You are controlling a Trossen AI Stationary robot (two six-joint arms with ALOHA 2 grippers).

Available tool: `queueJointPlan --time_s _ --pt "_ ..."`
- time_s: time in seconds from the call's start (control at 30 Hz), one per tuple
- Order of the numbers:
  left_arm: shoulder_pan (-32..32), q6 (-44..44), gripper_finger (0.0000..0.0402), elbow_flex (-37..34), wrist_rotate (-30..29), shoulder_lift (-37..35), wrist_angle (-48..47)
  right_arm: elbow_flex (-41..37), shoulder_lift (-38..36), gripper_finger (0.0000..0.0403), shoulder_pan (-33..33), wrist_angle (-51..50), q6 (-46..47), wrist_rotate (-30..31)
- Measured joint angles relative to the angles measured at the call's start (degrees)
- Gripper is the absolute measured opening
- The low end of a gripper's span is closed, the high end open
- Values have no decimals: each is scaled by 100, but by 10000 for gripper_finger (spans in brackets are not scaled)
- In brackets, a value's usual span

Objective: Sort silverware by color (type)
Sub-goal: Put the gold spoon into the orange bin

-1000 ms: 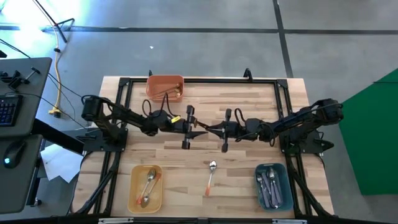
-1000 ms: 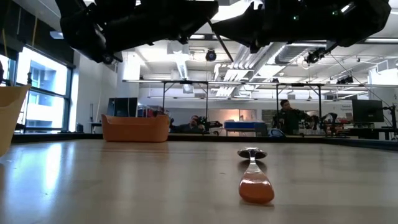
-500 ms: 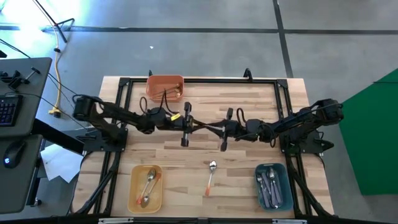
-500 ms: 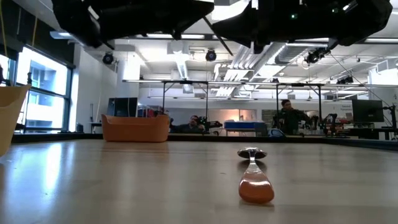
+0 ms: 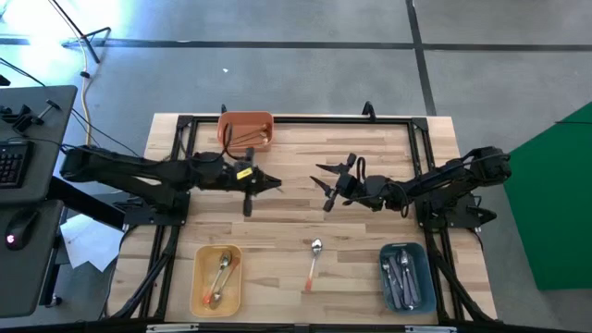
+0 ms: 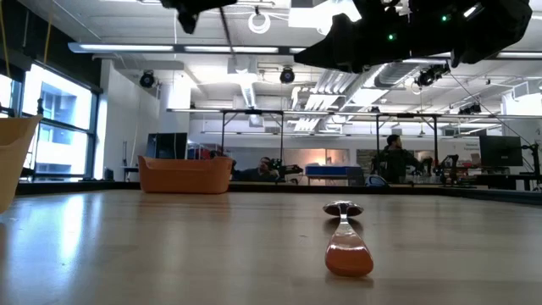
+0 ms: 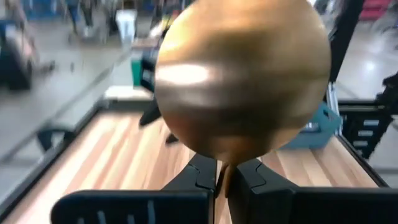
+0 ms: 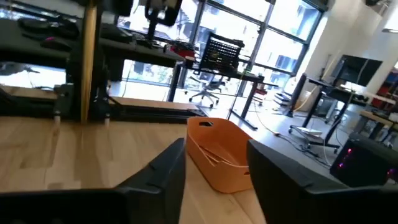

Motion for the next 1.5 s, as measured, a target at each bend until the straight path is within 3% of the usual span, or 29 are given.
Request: queueJointPlan --time_s 0.2,0.37,0.6,0.97,1.27,1.4,1.5 --pt "-682 -1204 1 1309 -996 -186 -3206 2 -235 76 -138 -385 27 -114" --pt "-1271 -3193 1 2051 -1597 68 -5325 2 -500 7 -265 -1077 396 -161" --pt "-2304 -6207 1 2084 -1228 532 -6793 2 -515 14 -302 -1387 498 -187" --pt "-4031 -9213 1 2084 -605 1652 -7037 2 -515 1 -439 -1505 456 -453" --pt "-4745 -9872 3 2083 -483 2215 -6799 2 -515 0 -442 -1582 438 -476" --pt "-4707 -9138 3 2084 -863 2179 -7046 2 -515 0 -442 -1580 437 -476" --pt "-4318 -8157 2 2084 -982 2024 -7474 2 -515 0 -442 -1589 453 -474"
